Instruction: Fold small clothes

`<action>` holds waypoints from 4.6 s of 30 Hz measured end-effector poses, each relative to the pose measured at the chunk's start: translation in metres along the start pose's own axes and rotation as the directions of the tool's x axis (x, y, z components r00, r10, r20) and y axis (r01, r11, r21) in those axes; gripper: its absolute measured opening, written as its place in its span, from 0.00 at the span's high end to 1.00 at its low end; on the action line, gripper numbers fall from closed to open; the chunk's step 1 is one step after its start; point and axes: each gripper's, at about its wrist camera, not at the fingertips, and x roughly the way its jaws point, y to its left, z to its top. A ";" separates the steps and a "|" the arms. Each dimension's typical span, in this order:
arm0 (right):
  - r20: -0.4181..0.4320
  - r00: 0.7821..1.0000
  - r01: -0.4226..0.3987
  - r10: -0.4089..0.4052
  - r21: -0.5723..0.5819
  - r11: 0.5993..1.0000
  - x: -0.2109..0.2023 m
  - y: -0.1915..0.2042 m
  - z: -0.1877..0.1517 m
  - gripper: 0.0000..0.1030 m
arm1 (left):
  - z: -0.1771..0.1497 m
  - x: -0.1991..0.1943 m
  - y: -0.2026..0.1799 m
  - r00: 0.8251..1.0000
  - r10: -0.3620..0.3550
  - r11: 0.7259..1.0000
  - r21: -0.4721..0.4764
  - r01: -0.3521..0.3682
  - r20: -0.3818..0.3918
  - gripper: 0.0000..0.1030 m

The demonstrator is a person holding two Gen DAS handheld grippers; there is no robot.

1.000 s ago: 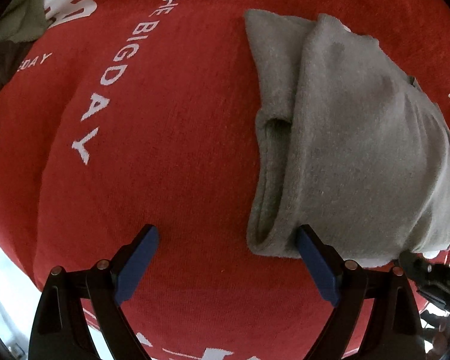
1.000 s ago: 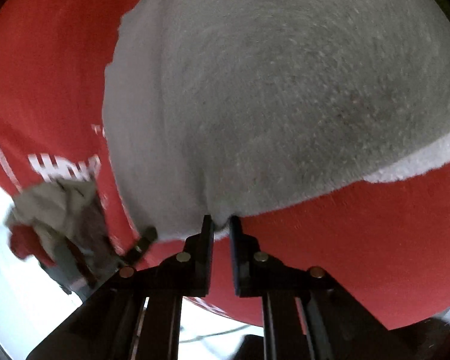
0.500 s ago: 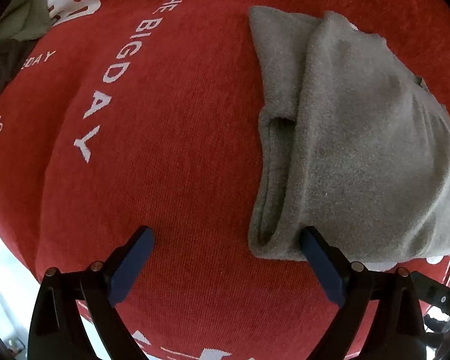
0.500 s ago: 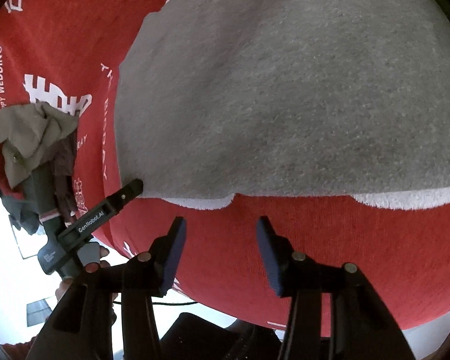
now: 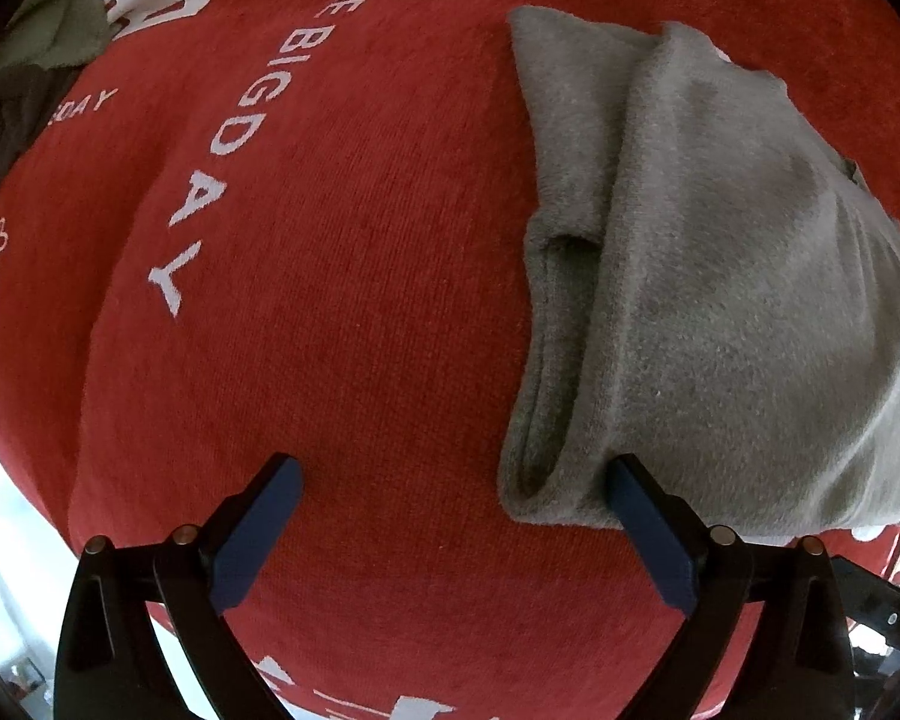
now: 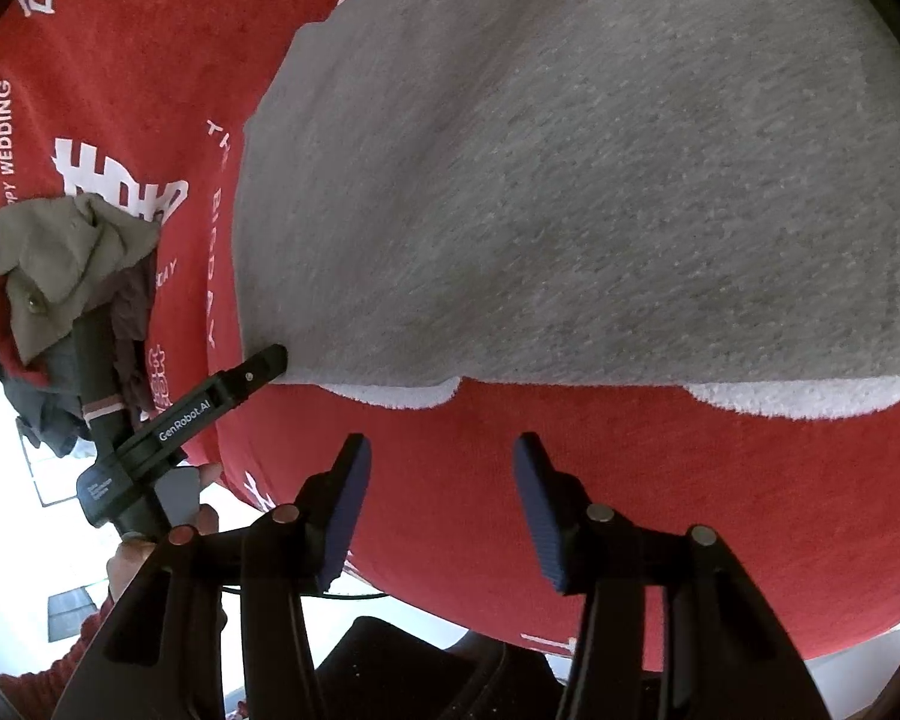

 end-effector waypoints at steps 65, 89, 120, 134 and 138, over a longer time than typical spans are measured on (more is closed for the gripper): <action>0.109 0.863 -0.505 0.493 0.175 0.845 0.020 -0.019 0.025 0.89 | 0.039 -0.009 -0.057 0.914 -0.387 0.883 -0.237 0.406 0.122 0.44; -0.297 0.955 -0.110 0.002 -0.347 0.931 0.005 0.139 0.181 0.22 | -0.013 -0.039 -0.150 0.894 0.046 0.826 0.487 -0.285 0.446 0.82; -0.341 0.940 -0.140 -0.016 -0.427 0.893 0.027 0.172 0.191 0.86 | -0.033 -0.095 -0.171 0.845 -0.069 0.761 0.576 -0.299 0.530 0.82; 0.046 0.906 -0.391 0.420 -0.284 0.875 -0.171 0.029 0.163 0.86 | -0.068 -0.159 -0.305 0.799 -0.314 0.609 0.754 -0.245 0.512 0.82; 0.138 0.895 -0.395 0.425 -0.202 0.896 -0.195 -0.044 0.150 0.86 | -0.091 -0.131 -0.347 0.832 -0.321 0.513 0.821 -0.250 0.453 0.81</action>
